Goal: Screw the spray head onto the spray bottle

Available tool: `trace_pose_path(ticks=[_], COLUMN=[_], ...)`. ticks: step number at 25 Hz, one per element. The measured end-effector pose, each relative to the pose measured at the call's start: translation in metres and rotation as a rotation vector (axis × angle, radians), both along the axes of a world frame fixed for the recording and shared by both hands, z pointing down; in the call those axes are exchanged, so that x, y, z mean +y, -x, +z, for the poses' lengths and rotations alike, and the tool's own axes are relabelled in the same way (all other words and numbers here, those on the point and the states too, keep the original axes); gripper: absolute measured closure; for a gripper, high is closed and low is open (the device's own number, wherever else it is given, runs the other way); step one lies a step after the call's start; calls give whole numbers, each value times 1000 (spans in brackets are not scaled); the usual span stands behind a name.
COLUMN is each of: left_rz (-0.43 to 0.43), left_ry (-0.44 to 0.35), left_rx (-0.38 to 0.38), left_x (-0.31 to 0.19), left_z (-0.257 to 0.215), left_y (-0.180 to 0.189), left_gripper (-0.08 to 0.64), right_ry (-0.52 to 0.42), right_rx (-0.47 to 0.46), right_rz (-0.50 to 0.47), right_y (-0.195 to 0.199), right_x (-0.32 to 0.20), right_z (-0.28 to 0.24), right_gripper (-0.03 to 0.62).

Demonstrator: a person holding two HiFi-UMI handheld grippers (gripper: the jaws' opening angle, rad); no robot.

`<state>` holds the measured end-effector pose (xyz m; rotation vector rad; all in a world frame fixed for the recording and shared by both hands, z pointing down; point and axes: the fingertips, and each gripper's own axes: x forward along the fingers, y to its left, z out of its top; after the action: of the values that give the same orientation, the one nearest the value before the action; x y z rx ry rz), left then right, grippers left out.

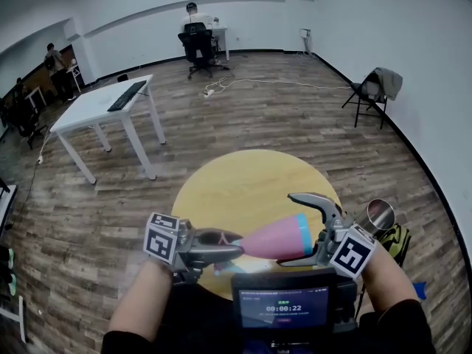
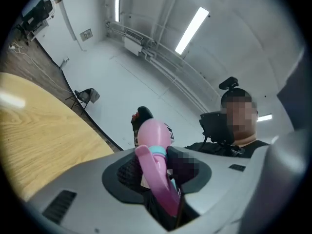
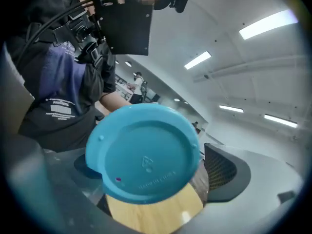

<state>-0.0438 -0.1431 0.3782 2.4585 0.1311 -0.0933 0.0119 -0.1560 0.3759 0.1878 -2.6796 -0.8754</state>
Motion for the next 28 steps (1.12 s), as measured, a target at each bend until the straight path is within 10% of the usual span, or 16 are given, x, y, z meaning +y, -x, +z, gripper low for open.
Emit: trace_pose_path(ticks=[7,15,18,23,28], left_rz=[-66,-207,-221,-244,-162], left_ry=[-43,-621,-482,-111,-40], left_rx=[21,-264,-166,37,17], left_x=[-10,-1,-6,-29,-24], left_z=[-19,-22,-27,-24,-10], left_y=[0,-18,-10,17,-2], left_gripper=[376,374,388,391,390], right_ry=[103,1098,920,141,-114], right_rx=[-26,-349,-326,-183,34], right_rz=[-142,-336,-222,-4,-45], right_y=[12,-4,-4,-18,5], right_x=[29,10,1,-12,4], right_z=[2,1,-2,-21,13], right_gripper=[44,52,41,5,50])
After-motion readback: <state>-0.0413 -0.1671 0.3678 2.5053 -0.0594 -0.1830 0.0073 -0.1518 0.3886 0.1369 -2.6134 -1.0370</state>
